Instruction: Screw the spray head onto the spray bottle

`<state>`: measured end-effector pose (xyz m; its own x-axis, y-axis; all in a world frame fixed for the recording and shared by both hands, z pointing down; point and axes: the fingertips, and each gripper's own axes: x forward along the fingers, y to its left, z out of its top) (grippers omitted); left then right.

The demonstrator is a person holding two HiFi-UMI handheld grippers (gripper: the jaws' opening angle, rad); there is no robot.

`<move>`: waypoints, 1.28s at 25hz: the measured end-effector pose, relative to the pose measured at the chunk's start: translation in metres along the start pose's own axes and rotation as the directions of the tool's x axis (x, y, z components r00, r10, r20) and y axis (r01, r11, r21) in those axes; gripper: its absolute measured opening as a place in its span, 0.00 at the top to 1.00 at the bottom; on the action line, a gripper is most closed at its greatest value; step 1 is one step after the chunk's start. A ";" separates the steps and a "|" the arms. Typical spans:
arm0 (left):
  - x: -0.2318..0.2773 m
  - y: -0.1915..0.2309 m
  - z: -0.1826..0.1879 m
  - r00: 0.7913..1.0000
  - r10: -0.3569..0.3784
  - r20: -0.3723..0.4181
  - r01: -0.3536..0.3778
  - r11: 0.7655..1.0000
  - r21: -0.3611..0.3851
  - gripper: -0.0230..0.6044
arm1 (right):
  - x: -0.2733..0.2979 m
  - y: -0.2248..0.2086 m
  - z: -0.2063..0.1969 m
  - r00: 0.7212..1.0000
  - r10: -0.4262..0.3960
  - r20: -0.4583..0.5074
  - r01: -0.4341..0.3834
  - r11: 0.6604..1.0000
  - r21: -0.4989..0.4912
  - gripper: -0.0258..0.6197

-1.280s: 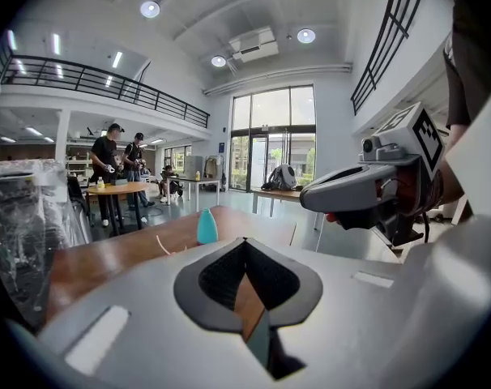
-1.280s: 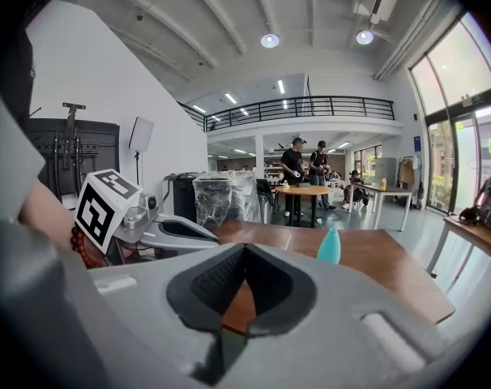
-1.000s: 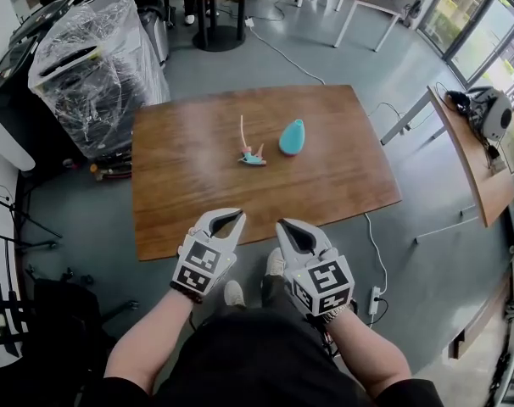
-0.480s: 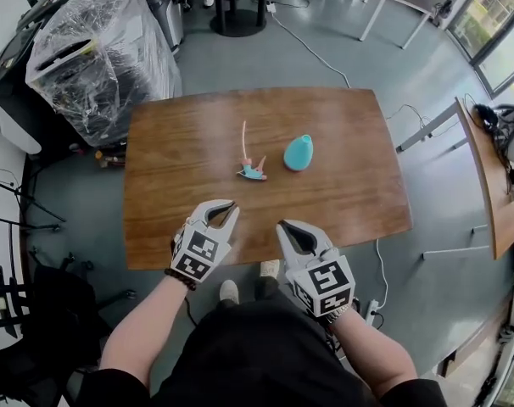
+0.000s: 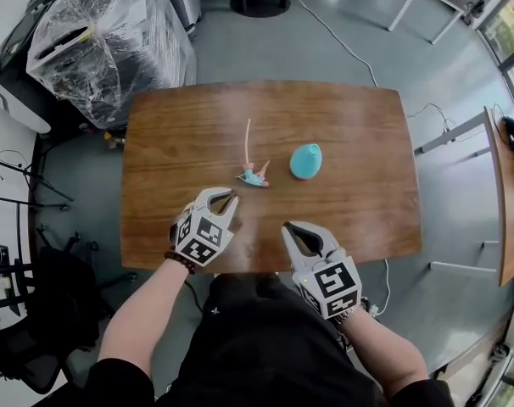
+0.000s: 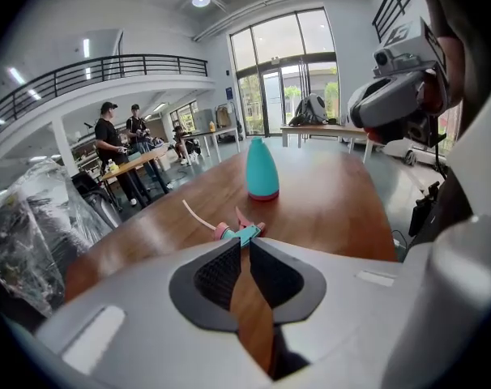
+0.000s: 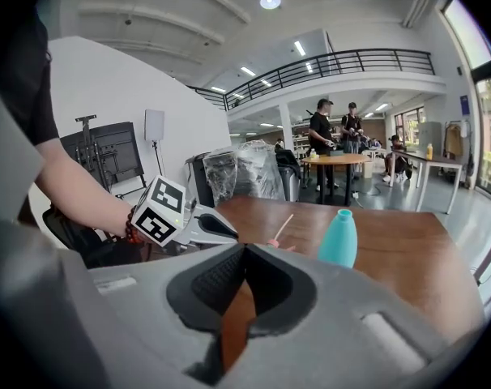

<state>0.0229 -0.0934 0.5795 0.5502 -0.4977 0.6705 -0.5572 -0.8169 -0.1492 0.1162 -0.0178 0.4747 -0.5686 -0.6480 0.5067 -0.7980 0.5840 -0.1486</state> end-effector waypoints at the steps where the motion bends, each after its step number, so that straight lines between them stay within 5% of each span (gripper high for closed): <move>1: 0.005 0.000 -0.004 1.000 -0.006 -0.015 0.006 1.000 0.012 0.88 | 0.001 -0.001 -0.001 1.000 0.004 -0.004 -0.004 1.000 0.004 0.97; 19: 0.068 0.023 -0.040 0.973 -0.159 -0.165 0.194 0.955 0.223 0.87 | 0.016 0.001 0.003 0.993 -0.117 -0.029 0.119 0.988 0.096 0.97; 32: 0.080 0.020 -0.045 0.967 -0.189 -0.168 0.228 0.941 0.250 0.92 | 0.013 -0.001 0.005 0.984 -0.176 -0.036 0.179 0.978 0.105 0.97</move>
<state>0.0280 -0.1364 0.6631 0.5334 -0.2779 0.7989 -0.2434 -0.9550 -0.1697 0.1092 -0.0290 0.4774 -0.4115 -0.7226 0.5555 -0.9034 0.4040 -0.1437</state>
